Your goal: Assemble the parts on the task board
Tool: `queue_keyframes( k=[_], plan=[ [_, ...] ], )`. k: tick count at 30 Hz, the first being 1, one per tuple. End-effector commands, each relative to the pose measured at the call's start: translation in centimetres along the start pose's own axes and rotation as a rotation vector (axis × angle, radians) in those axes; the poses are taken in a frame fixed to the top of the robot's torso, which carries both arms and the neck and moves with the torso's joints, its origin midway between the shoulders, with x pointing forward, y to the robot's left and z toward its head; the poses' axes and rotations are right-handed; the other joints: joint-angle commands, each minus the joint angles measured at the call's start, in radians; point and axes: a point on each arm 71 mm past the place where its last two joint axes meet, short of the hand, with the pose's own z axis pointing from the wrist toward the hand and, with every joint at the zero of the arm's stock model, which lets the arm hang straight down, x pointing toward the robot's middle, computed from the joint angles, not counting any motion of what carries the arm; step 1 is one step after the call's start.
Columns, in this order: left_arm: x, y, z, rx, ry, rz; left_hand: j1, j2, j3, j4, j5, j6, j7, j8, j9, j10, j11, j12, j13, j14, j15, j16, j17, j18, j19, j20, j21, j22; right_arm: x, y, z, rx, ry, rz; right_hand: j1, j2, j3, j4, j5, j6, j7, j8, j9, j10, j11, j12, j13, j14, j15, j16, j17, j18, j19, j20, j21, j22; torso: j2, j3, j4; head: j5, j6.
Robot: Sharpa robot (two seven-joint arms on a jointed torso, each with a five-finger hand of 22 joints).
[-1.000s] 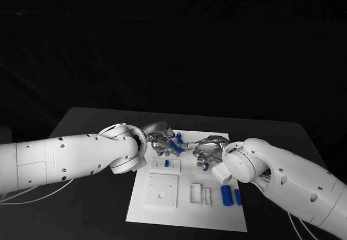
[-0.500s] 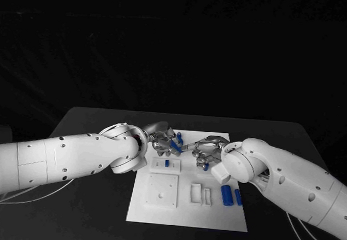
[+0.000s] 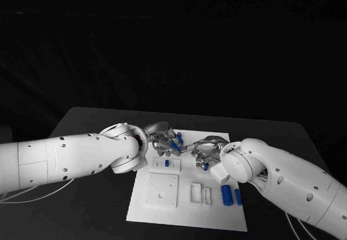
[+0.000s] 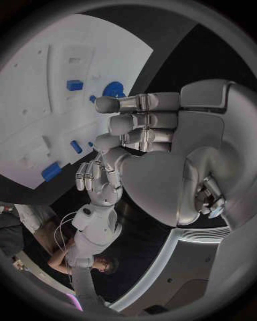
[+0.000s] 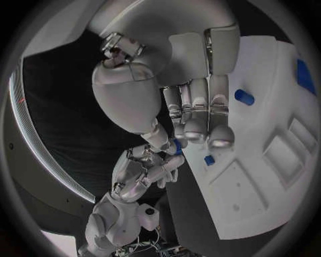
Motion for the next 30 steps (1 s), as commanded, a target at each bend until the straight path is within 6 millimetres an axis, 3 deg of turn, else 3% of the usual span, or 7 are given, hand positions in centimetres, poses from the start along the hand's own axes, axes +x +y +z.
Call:
queue_keyframes(
  k=[1,7,16,20,26,30],
  plan=[
    [0.16,-0.38,0.06,0.013,0.015,0.004,0.003,0.012,0.003,0.002,0.002,0.008,0.004,0.004,0.005,-0.003,-0.008,0.004,-0.001,0.000,-0.004,0.004,-0.001,0.013,-0.004,-0.005,0.005,0.019,0.25,0.28,0.08,-0.025,-0.006,-0.005,-0.001,0.011,0.039,-0.010,-0.012,0.012,0.000,0.003,0.002,0.008,-0.008,0.009,0.006,0.001,-0.007,0.009,0.004,-0.016,0.029,-0.010,0.009,0.089,0.000,0.0002,0.0000,0.000,-0.001],
    [0.24,-0.43,0.09,0.018,0.025,0.006,0.003,0.010,0.000,0.002,0.000,0.011,0.003,0.004,0.005,-0.003,-0.008,0.004,-0.001,-0.001,-0.003,0.004,-0.001,0.013,-0.005,-0.005,0.005,0.019,0.01,0.36,0.15,-0.044,-0.036,0.009,-0.010,0.000,0.112,-0.035,0.009,0.051,-0.008,0.004,0.006,0.050,-0.016,0.023,0.035,0.003,-0.011,0.015,0.014,-0.022,0.028,-0.014,0.031,0.091,0.000,0.0000,-0.0011,-0.001,-0.001],
    [0.21,-0.45,0.11,0.021,0.022,0.002,0.003,0.008,-0.002,0.002,-0.002,0.008,0.004,0.003,0.005,-0.003,-0.007,0.003,-0.001,-0.001,-0.003,0.004,-0.002,0.012,-0.005,-0.005,0.005,0.019,0.00,0.23,0.19,-0.049,-0.029,0.002,-0.012,0.000,0.120,-0.045,0.007,0.066,-0.012,0.004,0.005,0.068,-0.019,0.022,0.051,0.004,-0.013,0.015,0.017,-0.024,0.024,-0.016,0.040,0.091,0.000,-0.0002,0.0002,-0.002,-0.002],
    [0.12,-0.39,0.09,0.021,0.014,-0.005,0.000,0.000,-0.005,0.005,-0.004,-0.026,0.013,-0.001,-0.001,-0.003,-0.003,0.002,-0.002,-0.002,-0.001,0.001,-0.003,0.013,-0.005,-0.004,0.004,0.018,-0.04,0.15,0.18,-0.051,-0.029,-0.001,-0.013,0.002,0.123,-0.050,-0.001,0.068,-0.012,0.004,0.004,0.070,-0.019,0.019,0.055,0.004,-0.013,0.015,0.018,-0.024,0.023,-0.017,0.042,0.091,0.000,0.0001,0.0010,-0.003,-0.002],
    [-0.04,-0.22,0.05,0.019,0.005,-0.017,-0.020,-0.065,-0.023,0.026,-0.011,-0.112,0.032,0.000,-0.005,-0.002,0.003,0.000,-0.003,0.000,0.004,-0.005,-0.007,0.015,-0.004,0.003,-0.006,0.014,-0.23,0.08,0.11,-0.059,-0.034,-0.001,-0.015,0.003,0.127,-0.054,-0.005,0.070,-0.013,0.004,0.004,0.072,-0.020,0.017,0.059,0.004,-0.013,0.013,0.019,-0.024,0.022,-0.017,0.043,0.091,0.000,0.0002,-0.0001,-0.003,-0.002],
    [-0.19,0.02,-0.04,0.021,0.006,-0.027,-0.032,-0.138,-0.043,0.072,0.003,-0.154,0.034,0.002,-0.004,0.003,0.004,-0.011,-0.016,-0.005,0.007,-0.011,-0.007,0.013,-0.001,0.006,-0.025,0.009,-0.46,-0.02,0.03,-0.062,-0.035,-0.002,-0.016,0.003,0.127,-0.056,-0.006,0.072,-0.013,0.004,0.004,0.074,-0.020,0.016,0.061,0.004,-0.013,0.013,0.019,-0.024,0.022,-0.017,0.043,0.090,0.000,0.0002,-0.0002,-0.003,-0.002]
  ],
)
